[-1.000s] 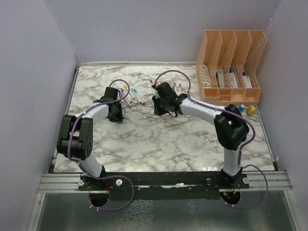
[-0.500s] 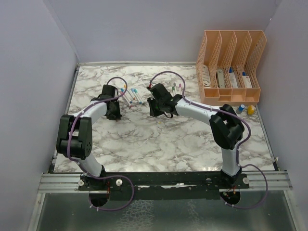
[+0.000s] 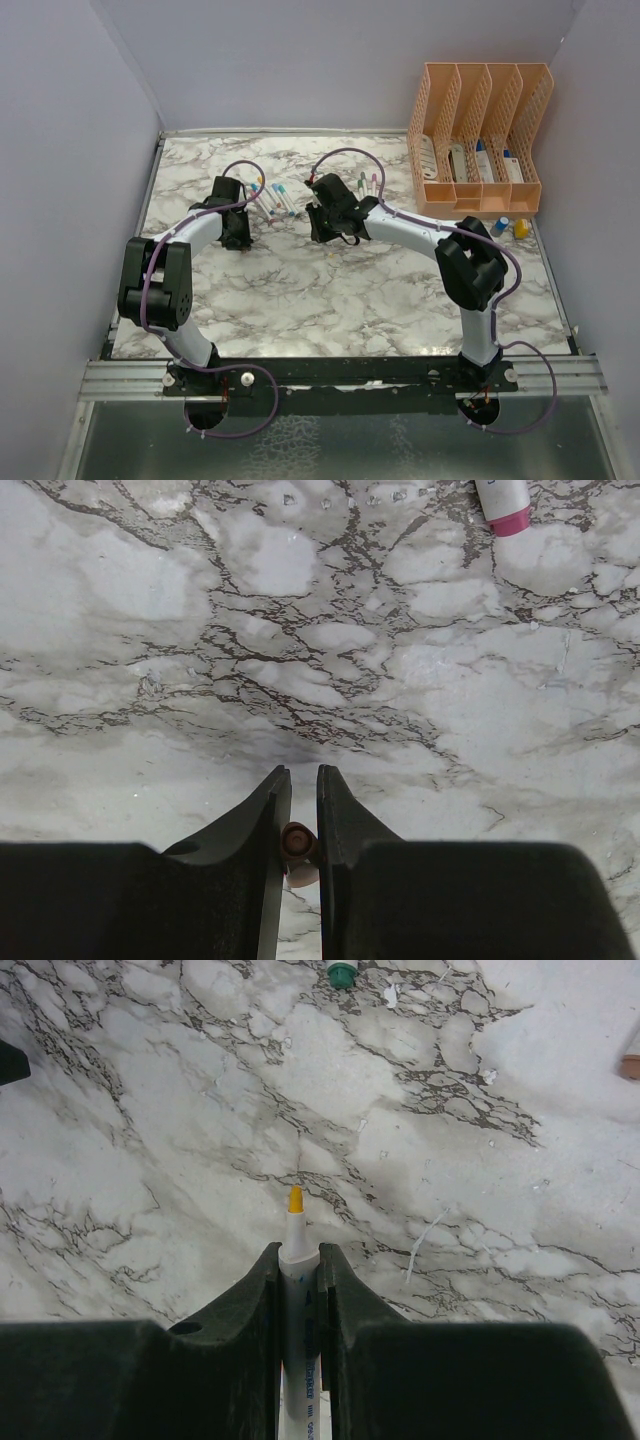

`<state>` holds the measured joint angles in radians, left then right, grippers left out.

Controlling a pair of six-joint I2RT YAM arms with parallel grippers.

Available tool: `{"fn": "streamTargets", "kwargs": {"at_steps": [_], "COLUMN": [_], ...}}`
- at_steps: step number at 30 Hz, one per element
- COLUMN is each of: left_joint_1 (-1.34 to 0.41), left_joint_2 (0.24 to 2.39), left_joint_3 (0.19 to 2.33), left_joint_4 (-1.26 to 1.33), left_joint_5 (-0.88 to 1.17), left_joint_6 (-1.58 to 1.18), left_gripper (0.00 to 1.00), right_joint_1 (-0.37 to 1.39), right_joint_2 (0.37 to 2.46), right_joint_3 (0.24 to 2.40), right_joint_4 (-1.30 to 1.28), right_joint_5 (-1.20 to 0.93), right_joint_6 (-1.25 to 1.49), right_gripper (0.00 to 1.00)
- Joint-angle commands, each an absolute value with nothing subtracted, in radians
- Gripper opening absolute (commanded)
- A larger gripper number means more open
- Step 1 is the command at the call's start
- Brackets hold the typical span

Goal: Open the pen caps

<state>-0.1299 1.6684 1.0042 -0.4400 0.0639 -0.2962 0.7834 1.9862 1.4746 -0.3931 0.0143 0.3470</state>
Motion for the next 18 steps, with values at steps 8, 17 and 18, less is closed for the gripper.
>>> {"fn": "streamTargets", "kwargs": {"at_steps": [8,17,18], "left_joint_1": [-0.121,-0.119,-0.118], "left_joint_2": [1.646,1.642,1.642], "left_joint_3": [1.014,1.015,1.013], "left_joint_4": [-0.443,-0.445,-0.445], "left_joint_5": [0.078,0.081,0.081], "left_joint_6": [-0.281,-0.278,-0.278], "left_gripper": [0.11,0.11,0.11], "right_joint_1": [0.782,0.782,0.782], "right_joint_2": [1.978,1.977,1.976], "right_joint_3": [1.491,1.497,1.497], "right_joint_4": [-0.395,-0.399,-0.398], "right_joint_5": [0.051,0.049,0.049], "right_joint_6": [0.357,0.356,0.357], "right_gripper": [0.01,0.01,0.01]}}
